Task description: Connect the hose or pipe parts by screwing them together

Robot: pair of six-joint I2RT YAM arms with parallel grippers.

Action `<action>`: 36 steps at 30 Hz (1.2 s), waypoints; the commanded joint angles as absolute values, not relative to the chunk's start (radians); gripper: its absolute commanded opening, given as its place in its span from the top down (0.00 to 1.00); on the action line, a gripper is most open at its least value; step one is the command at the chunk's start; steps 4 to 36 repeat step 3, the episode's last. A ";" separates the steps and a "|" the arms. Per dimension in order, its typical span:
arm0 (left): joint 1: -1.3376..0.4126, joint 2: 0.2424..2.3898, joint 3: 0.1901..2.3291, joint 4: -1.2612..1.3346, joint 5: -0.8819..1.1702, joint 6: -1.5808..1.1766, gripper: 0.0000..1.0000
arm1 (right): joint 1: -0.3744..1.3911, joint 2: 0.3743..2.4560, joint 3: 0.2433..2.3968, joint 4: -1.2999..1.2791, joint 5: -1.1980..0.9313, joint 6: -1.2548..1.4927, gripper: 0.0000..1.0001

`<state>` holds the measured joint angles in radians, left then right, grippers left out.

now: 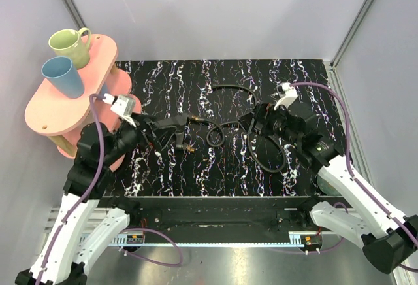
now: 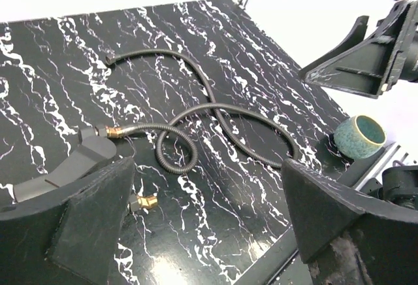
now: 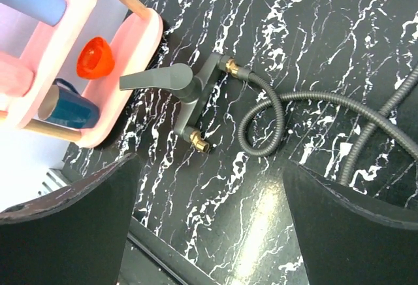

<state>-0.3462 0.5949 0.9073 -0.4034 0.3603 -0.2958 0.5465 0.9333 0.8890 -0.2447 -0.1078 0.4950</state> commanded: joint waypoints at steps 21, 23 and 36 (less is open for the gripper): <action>-0.344 0.621 0.900 -0.425 0.334 -0.295 0.01 | 0.546 0.907 0.897 -0.164 -0.173 0.546 0.00; -0.344 0.621 0.900 -0.425 0.334 -0.295 0.01 | 0.546 0.907 0.897 -0.164 -0.173 0.546 0.00; -0.344 0.621 0.900 -0.425 0.334 -0.295 0.01 | 0.546 0.907 0.897 -0.164 -0.173 0.546 0.00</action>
